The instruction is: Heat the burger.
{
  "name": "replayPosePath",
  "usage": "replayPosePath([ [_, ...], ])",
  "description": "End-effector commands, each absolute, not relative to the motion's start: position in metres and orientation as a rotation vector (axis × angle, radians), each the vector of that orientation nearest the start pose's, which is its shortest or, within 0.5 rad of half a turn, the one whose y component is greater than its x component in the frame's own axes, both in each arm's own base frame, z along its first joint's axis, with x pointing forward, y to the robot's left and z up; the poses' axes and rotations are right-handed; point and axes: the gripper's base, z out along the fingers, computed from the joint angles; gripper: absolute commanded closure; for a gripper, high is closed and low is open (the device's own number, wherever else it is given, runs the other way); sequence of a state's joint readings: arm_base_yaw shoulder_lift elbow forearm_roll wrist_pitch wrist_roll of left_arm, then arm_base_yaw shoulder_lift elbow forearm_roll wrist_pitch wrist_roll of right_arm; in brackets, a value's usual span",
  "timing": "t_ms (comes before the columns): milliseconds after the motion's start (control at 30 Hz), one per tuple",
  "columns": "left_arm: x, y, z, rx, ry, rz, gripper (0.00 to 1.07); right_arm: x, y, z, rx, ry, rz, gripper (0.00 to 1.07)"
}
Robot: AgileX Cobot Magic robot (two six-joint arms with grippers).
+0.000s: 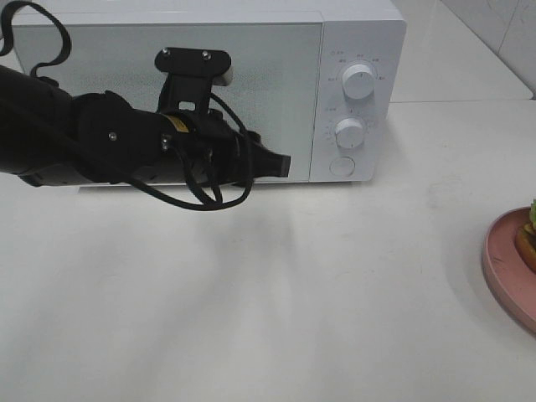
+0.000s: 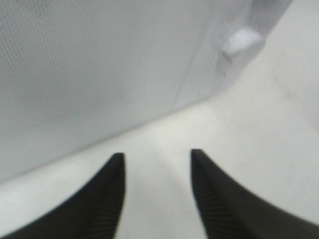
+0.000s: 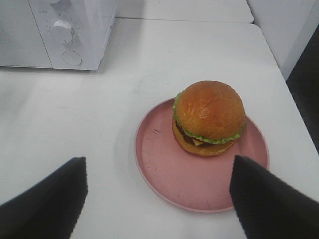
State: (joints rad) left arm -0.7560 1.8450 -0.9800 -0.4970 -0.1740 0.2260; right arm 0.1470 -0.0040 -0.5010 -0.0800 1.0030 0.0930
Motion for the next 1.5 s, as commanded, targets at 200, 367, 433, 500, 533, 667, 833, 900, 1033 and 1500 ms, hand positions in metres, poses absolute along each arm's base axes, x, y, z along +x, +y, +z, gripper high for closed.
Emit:
replayPosePath([
  [200,0.249,-0.251,0.174,0.701,2.483,-0.545,0.07,-0.007,-0.008,0.283,-0.052,1.941,0.051,0.31],
  [367,0.223,-0.237,0.19,0.935,2.625,-0.517,0.07,-0.007,-0.008,0.283,-0.051,1.941,0.052,0.31],
  [433,0.22,-0.235,0.193,0.954,2.641,-0.518,0.07,-0.007,-0.008,0.283,-0.051,1.941,0.052,0.31],
  [500,0.214,-0.231,0.202,0.971,2.658,-0.529,0.07,-0.007,-0.008,0.283,-0.051,1.941,0.052,0.31],
  [533,0.212,-0.23,0.206,0.965,2.666,-0.531,0.07,-0.007,-0.008,0.283,-0.051,1.941,0.052,0.31],
  [667,0.21,-0.219,0.217,0.902,2.713,-0.532,0.07,-0.007,-0.008,0.283,-0.051,1.941,0.052,0.31],
  [833,0.219,-0.172,0.244,0.747,2.793,-0.497,0.07,-0.007,-0.008,0.283,-0.051,1.941,0.052,0.31],
  [900,0.22,-0.163,0.248,0.716,2.801,-0.489,0.07,-0.007,-0.008,0.283,-0.051,1.941,0.052,0.31],
  [1033,0.226,-0.117,0.266,0.557,2.833,-0.417,0.07,-0.007,-0.008,0.283,-0.051,1.941,0.052,0.31],
  [1500,0.195,-0.018,0.302,0.126,2.819,-0.221,0.07,-0.007,-0.008,0.283,-0.051,1.941,0.052,0.31],
])
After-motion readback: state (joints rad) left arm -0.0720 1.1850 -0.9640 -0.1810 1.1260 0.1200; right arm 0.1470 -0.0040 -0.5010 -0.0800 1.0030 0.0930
